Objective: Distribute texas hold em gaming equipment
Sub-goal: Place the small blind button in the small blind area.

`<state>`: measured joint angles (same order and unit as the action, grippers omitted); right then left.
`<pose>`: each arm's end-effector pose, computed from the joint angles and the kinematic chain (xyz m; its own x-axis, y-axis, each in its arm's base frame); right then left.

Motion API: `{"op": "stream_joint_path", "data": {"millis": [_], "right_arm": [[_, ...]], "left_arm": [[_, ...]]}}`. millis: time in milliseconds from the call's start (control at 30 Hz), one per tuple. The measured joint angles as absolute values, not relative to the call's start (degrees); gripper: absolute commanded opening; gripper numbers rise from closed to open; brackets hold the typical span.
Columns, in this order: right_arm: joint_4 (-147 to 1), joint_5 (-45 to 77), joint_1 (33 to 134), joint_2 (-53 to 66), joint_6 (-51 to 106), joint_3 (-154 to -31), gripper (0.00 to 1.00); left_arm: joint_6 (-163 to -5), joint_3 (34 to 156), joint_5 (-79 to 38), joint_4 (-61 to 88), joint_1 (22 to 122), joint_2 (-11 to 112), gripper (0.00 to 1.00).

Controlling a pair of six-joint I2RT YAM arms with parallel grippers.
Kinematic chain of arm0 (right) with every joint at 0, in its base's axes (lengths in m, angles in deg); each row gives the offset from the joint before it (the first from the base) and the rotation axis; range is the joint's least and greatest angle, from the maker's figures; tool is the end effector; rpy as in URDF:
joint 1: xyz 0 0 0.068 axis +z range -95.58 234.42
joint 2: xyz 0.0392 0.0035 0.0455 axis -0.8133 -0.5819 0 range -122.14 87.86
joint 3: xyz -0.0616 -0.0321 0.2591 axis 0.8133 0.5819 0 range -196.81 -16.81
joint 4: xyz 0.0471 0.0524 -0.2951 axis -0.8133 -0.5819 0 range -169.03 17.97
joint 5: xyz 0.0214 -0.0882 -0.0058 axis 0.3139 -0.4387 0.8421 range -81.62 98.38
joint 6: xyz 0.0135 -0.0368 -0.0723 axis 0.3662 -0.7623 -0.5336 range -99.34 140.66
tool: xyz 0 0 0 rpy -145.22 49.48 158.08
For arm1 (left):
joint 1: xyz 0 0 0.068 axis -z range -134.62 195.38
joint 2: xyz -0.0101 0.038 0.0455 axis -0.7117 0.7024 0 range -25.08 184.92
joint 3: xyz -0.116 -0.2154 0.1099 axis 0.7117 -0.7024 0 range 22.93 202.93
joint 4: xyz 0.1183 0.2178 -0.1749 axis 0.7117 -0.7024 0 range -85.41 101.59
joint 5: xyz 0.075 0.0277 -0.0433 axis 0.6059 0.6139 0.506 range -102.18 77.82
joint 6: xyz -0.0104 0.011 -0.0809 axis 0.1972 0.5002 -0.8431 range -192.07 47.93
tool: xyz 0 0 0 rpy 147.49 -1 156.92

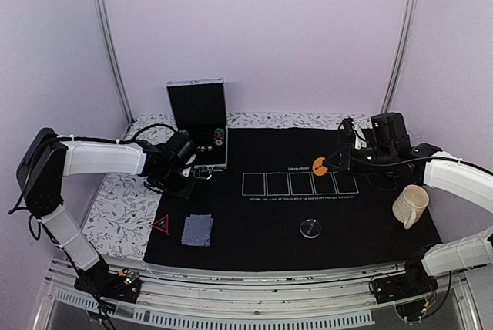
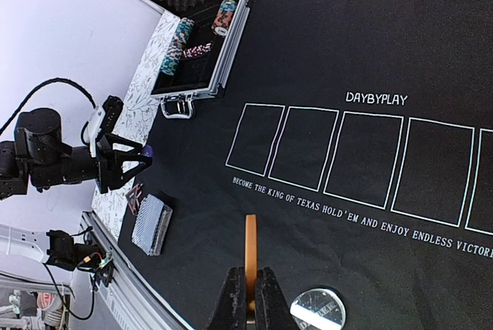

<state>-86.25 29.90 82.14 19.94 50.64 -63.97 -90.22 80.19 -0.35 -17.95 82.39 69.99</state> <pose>0.2794 0.1765 0.2267 -0.7888 0.1106 -0.6046 -0.3518 0.7254 0.5916 0.2993 -0.2072 0.1088 -0.8642 0.2697 -0.4248 0.2705 0.9609 0.0598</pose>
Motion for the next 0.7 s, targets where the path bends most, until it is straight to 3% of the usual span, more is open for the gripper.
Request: {"op": "stream_joint_path", "data": {"millis": [700], "right_arm": [[-86.25, 29.83, 82.14, 20.31, 51.40, -63.97, 0.02]], "left_arm": [[-89.61, 81.09, -0.32, -17.91, 84.80, 70.01, 0.34]]}}
